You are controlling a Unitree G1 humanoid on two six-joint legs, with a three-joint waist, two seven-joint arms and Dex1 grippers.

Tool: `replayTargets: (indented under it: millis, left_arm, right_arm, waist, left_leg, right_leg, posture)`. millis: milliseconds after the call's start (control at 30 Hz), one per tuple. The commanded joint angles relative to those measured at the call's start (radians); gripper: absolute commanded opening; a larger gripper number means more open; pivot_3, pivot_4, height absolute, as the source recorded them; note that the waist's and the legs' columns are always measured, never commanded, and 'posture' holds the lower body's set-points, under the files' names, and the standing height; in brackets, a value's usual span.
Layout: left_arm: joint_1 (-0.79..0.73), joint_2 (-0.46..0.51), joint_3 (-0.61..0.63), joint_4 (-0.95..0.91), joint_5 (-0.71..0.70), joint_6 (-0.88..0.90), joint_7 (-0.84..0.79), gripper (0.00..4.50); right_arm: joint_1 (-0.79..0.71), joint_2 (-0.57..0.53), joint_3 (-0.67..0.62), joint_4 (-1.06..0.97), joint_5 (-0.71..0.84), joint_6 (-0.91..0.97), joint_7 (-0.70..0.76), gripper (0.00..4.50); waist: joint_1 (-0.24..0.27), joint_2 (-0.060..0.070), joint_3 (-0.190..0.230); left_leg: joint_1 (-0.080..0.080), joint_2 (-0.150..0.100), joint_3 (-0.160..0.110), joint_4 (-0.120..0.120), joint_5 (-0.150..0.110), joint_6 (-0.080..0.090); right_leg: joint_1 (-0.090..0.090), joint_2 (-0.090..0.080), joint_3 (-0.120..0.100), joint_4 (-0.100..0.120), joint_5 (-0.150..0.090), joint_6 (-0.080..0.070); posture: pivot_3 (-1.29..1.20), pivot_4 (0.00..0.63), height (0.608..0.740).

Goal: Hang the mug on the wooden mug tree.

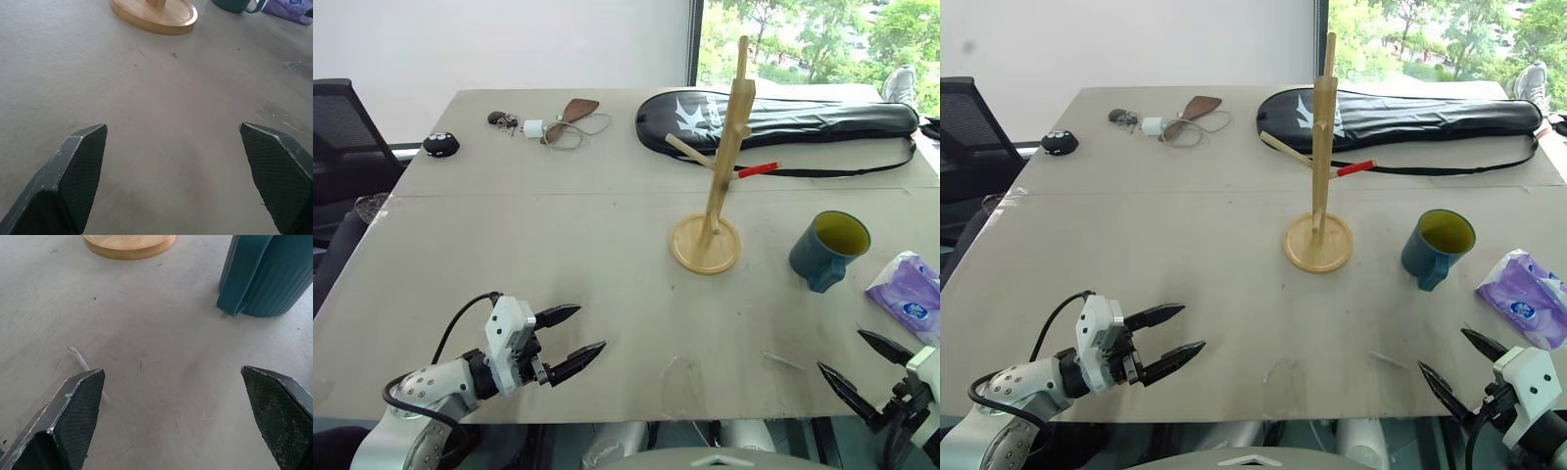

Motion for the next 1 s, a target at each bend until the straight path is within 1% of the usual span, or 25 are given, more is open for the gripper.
replayTargets:
  millis: [33, 133, 167, 233, 367, 467, 600, 667, 733, 767, 800, 833, 867, 933, 967, 1000]
  left_arm:
    - [-0.064, 0.026, 0.015, -0.022, -0.052, 0.005, -0.036, 4.43]
    - [-0.164, 0.051, -0.008, -0.047, -0.129, 0.038, -0.097, 4.43]
    - [-0.180, 0.043, -0.014, -0.041, -0.134, 0.007, -0.130, 4.43]
    - [-0.201, 0.075, -0.029, -0.044, -0.161, 0.008, -0.212, 4.43]
    - [-0.241, 0.113, -0.043, -0.066, -0.211, 0.039, -0.277, 4.43]
    - [-0.250, 0.121, -0.051, -0.081, -0.226, 0.048, -0.290, 4.43]
    - [-0.248, 0.117, -0.048, -0.087, -0.223, 0.047, -0.284, 4.43]
    - [-0.242, 0.116, -0.042, -0.089, -0.222, 0.042, -0.284, 4.50]
    - [-0.234, 0.114, -0.035, -0.088, -0.220, 0.037, -0.283, 4.50]
    - [-0.229, 0.113, -0.032, -0.088, -0.219, 0.033, -0.285, 4.50]
    - [-0.223, 0.111, -0.029, -0.087, -0.217, 0.029, -0.287, 4.50]
    - [-0.219, 0.110, -0.028, -0.087, -0.216, 0.025, -0.287, 4.50]
    - [-0.216, 0.109, -0.027, -0.087, -0.215, 0.021, -0.287, 4.50]
    - [-0.214, 0.107, -0.025, -0.086, -0.214, 0.016, -0.285, 4.50]
    - [-0.214, 0.106, -0.024, -0.085, -0.214, 0.014, -0.284, 4.50]
    - [-0.213, 0.106, -0.022, -0.084, -0.215, 0.012, -0.284, 4.50]
  right_arm:
    - [-0.070, -0.024, -0.024, -0.024, 0.028, 0.059, -0.048, 4.50]
    - [-0.188, -0.072, -0.016, -0.045, 0.049, 0.198, -0.130, 4.50]
    - [-0.219, -0.080, -0.012, -0.040, 0.053, 0.215, -0.135, 4.50]
    - [-0.290, -0.095, -0.003, -0.024, 0.066, 0.258, -0.158, 4.50]
    - [-0.397, -0.107, 0.032, 0.016, 0.069, 0.310, -0.168, 4.50]
    - [-0.443, -0.103, 0.063, 0.046, 0.072, 0.324, -0.147, 4.50]
    - [-0.467, -0.097, 0.098, 0.064, 0.071, 0.329, -0.130, 4.50]
    - [-0.475, -0.093, 0.111, 0.069, 0.076, 0.334, -0.124, 3.97]
    - [-0.486, -0.089, 0.125, 0.082, 0.072, 0.331, -0.122, 3.26]
    - [-0.492, -0.088, 0.133, 0.089, 0.073, 0.332, -0.118, 2.71]
    - [-0.498, -0.088, 0.143, 0.098, 0.069, 0.328, -0.114, 2.34]
    - [-0.506, -0.087, 0.152, 0.108, 0.061, 0.321, -0.113, 1.87]
    - [-0.512, -0.085, 0.159, 0.117, 0.055, 0.314, -0.112, 1.31]
    - [-0.528, -0.081, 0.172, 0.139, 0.044, 0.302, -0.109, 0.62]
    - [-0.535, -0.077, 0.178, 0.150, 0.038, 0.293, -0.108, 0.10]
    - [-0.542, -0.075, 0.183, 0.162, 0.032, 0.282, -0.103, 0.04]
  waist:
    - [0.000, 0.000, 0.000]
    - [0.000, 0.000, 0.001]
    - [0.000, 0.001, 0.000]
    - [-0.004, 0.002, -0.001]
    - [-0.005, 0.002, -0.001]
    - [-0.006, 0.002, -0.001]
    - [-0.005, 0.002, -0.001]
    - [-0.005, 0.002, -0.001]
    - [-0.005, 0.002, -0.001]
    - [-0.005, 0.002, -0.001]
    - [-0.007, 0.002, -0.001]
    - [-0.007, 0.002, -0.001]
    - [-0.006, 0.002, -0.001]
    - [-0.005, 0.002, -0.001]
    - [-0.005, 0.002, -0.001]
    - [-0.005, 0.002, -0.001]
  left_leg:
    - [0.000, 0.000, 0.000, 0.000, 0.000, 0.000]
    - [-0.001, 0.000, 0.000, 0.003, 0.000, 0.000]
    - [-0.001, 0.000, 0.000, 0.004, 0.000, 0.000]
    - [0.000, 0.001, 0.001, 0.003, 0.000, 0.000]
    - [-0.001, 0.002, 0.002, 0.001, 0.000, 0.000]
    - [-0.001, 0.003, 0.002, 0.000, 0.000, 0.000]
    - [-0.001, 0.002, 0.003, 0.000, 0.000, 0.000]
    - [-0.001, 0.003, 0.003, 0.000, 0.000, 0.000]
    - [-0.001, 0.003, 0.002, 0.001, 0.000, 0.000]
    - [-0.001, 0.003, 0.003, 0.001, 0.000, 0.000]
    - [-0.001, 0.003, 0.003, 0.001, 0.000, 0.000]
    - [-0.001, 0.003, 0.003, 0.001, 0.000, 0.000]
    - [-0.001, 0.003, 0.003, 0.001, 0.000, 0.000]
    - [-0.001, 0.003, 0.003, 0.001, 0.000, 0.000]
    - [-0.001, 0.003, 0.003, 0.001, 0.000, 0.000]
    - [-0.001, 0.003, 0.003, 0.001, 0.000, 0.000]
  right_leg:
    - [0.000, 0.000, 0.000, 0.000, 0.000, 0.000]
    - [0.000, 0.001, 0.000, 0.000, 0.002, -0.002]
    - [0.000, 0.001, 0.000, 0.000, 0.003, -0.002]
    - [0.000, 0.001, 0.000, 0.000, 0.003, -0.002]
    - [-0.001, 0.002, 0.001, -0.001, 0.003, -0.002]
    - [-0.001, 0.001, 0.001, -0.003, 0.003, -0.002]
    - [-0.001, 0.001, 0.001, -0.003, 0.003, -0.002]
    - [-0.001, 0.001, 0.001, -0.003, 0.003, -0.002]
    - [-0.001, 0.001, 0.001, -0.002, 0.003, -0.002]
    - [-0.001, 0.001, 0.001, -0.002, 0.003, -0.002]
    - [-0.001, 0.002, 0.001, -0.002, 0.003, -0.002]
    - [-0.001, 0.002, 0.001, -0.002, 0.003, -0.002]
    - [-0.001, 0.002, 0.001, -0.002, 0.003, -0.002]
    - [-0.001, 0.002, 0.001, -0.002, 0.003, -0.002]
    - [-0.001, 0.002, 0.001, -0.002, 0.003, -0.002]
    - [-0.001, 0.002, 0.001, -0.002, 0.003, -0.002]
  posture:
    - [0.00, 0.150, 0.740]
    - [0.00, 0.150, 0.740]
    - [0.00, 0.150, 0.740]
    - [0.00, 0.150, 0.740]
    - [0.00, 0.150, 0.740]
    - [0.00, 0.150, 0.740]
    - [0.00, 0.150, 0.740]
    - [0.00, 0.150, 0.740]
    - [0.00, 0.150, 0.740]
    - [0.00, 0.150, 0.740]
    - [0.00, 0.150, 0.740]
    - [0.00, 0.150, 0.740]
    - [0.00, 0.150, 0.740]
    - [0.00, 0.150, 0.740]
    - [0.00, 0.150, 0.740]
    - [0.00, 0.150, 0.740]
